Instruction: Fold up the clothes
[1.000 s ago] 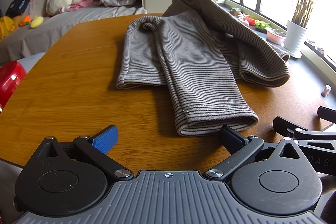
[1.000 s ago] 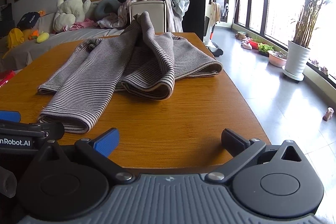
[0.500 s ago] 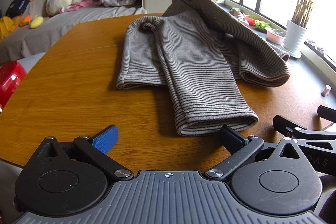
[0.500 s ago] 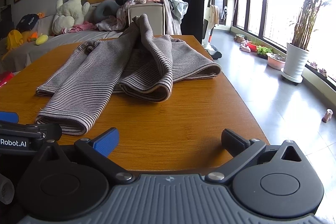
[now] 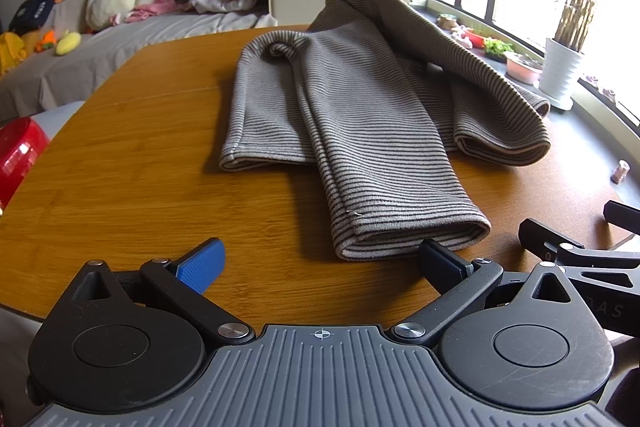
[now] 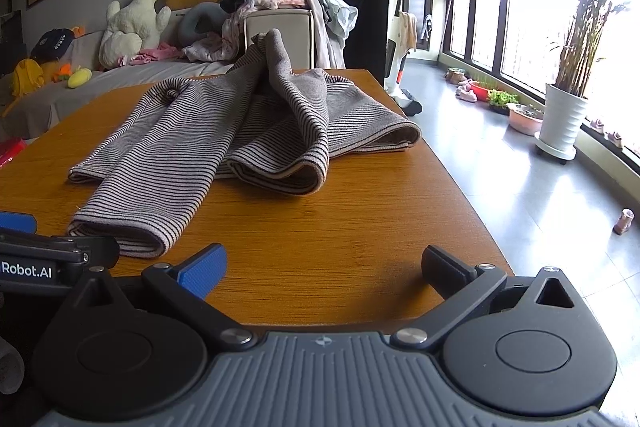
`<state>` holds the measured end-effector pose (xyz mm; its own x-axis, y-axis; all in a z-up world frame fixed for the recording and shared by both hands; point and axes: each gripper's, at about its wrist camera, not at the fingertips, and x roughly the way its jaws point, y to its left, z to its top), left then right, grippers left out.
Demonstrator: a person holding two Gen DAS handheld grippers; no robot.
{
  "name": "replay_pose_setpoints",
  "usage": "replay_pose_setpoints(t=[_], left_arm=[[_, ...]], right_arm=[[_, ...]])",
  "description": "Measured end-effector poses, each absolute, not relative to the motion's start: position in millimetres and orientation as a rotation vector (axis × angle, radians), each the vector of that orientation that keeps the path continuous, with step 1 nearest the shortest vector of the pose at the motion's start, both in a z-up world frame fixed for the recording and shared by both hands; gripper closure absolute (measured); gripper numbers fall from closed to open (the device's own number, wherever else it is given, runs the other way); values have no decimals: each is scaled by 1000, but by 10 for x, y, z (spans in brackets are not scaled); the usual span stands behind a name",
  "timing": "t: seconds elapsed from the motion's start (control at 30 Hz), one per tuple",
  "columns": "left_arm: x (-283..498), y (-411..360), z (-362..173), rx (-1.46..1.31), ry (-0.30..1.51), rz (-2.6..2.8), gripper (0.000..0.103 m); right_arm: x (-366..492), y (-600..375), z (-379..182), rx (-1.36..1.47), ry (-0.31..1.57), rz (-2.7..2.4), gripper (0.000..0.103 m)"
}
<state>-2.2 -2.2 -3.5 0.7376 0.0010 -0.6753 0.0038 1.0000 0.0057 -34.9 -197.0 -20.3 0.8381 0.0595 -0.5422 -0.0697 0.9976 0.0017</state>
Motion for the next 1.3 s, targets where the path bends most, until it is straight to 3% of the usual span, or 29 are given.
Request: replay_pose_setpoints(t=[0.87, 1.3], left_arm=[[268, 115, 196, -23, 680, -88, 0], [956, 266, 483, -64, 572, -174, 0]], right_arm=[[-249, -2153, -88, 79, 597, 185, 0], [844, -2117, 505, -6, 326, 126, 0]])
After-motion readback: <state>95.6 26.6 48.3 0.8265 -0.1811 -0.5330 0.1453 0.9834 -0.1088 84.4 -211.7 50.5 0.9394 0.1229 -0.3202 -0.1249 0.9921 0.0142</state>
